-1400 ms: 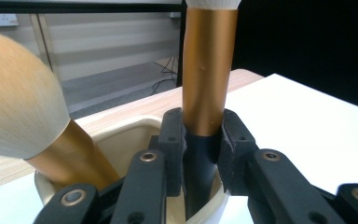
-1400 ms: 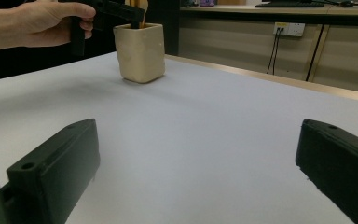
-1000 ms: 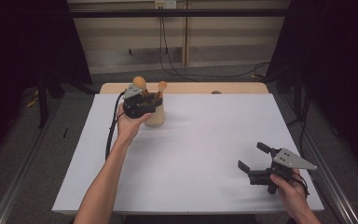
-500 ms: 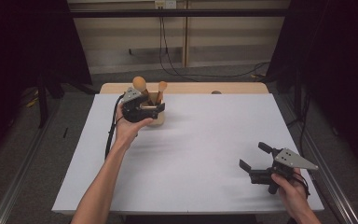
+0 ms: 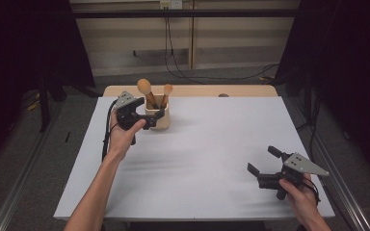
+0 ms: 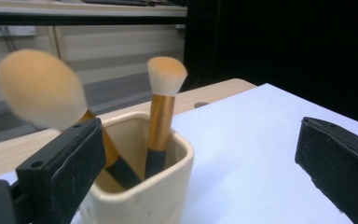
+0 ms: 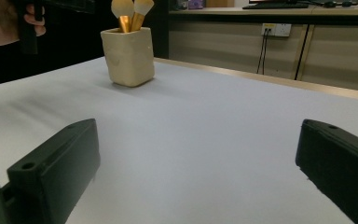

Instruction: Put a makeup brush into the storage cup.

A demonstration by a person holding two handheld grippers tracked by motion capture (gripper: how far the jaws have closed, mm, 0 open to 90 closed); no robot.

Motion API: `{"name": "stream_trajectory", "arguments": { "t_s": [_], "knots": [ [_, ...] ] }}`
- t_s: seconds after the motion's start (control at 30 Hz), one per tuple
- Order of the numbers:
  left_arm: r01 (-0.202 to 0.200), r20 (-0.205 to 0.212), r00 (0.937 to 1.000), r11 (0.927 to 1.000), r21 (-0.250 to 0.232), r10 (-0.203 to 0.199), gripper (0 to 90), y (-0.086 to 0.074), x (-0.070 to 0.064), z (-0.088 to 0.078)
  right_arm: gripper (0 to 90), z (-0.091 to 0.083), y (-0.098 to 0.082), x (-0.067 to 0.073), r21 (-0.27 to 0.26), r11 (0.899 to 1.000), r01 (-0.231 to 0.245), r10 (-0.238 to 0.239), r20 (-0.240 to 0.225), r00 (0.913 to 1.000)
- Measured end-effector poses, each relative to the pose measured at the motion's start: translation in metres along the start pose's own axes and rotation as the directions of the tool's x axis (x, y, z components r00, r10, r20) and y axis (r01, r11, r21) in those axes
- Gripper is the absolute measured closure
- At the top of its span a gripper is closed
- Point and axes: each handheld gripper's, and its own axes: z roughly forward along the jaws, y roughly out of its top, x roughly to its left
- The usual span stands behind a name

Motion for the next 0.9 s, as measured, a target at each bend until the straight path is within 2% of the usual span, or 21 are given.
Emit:
{"name": "stream_trajectory", "arguments": {
  "t_s": [0.07,0.13,0.27,0.4,0.47,0.5,0.67,0.8,0.9],
  "knots": [
    [-0.028,-0.013,0.9995,0.9996,-0.002,0.028,1.7,-0.001,-0.001,-0.005,0.0,-0.001,0.0,0.0,-0.002,1.0,-0.006,0.006,0.003,1.0],
    [-0.037,-0.022,0.9991,0.9993,-0.007,0.037,1.7,-0.001,-0.001,-0.011,0.0,-0.002,0.0,-0.001,-0.005,1.0,-0.012,0.012,0.008,0.9999],
    [-0.027,-0.018,0.9995,0.9995,-0.017,0.026,1.7,-0.003,-0.002,-0.022,0.0,-0.003,0.001,0.0,-0.004,1.0,-0.017,0.017,0.011,0.9998],
    [-0.032,-0.026,0.9991,0.9993,-0.018,0.032,1.6,-0.007,-0.004,-0.031,0.0,-0.003,0.002,-0.001,-0.009,1.0,-0.008,0.008,0.013,0.9999],
    [-0.051,-0.034,0.9981,0.9987,-0.002,0.051,1.7,-0.008,-0.004,-0.035,0.0,-0.004,0.002,-0.001,-0.009,1.0,-0.013,0.014,0.013,0.9998],
    [-0.045,-0.04,0.9982,0.999,-0.004,0.045,1.7,-0.008,-0.005,-0.037,0.0,-0.004,0.002,-0.001,-0.009,1.0,-0.013,0.013,0.014,0.9998],
    [-0.043,-0.018,0.9989,0.9991,-0.001,0.043,1.6,-0.013,-0.011,-0.048,0.0,-0.004,0.002,-0.001,-0.011,1.0,-0.014,0.014,0.014,0.9998],
    [-0.072,-0.009,0.9974,0.9973,-0.014,0.072,1.6,-0.019,-0.017,-0.057,0.0,-0.004,0.002,0.0,-0.004,1.0,-0.011,0.011,0.006,0.9999],
    [-0.068,-0.003,0.9977,0.9977,-0.008,0.068,1.6,-0.024,-0.02,-0.063,0.0,-0.004,0.002,0.001,-0.004,1.0,-0.013,0.013,0.005,0.9999]
  ]
}}
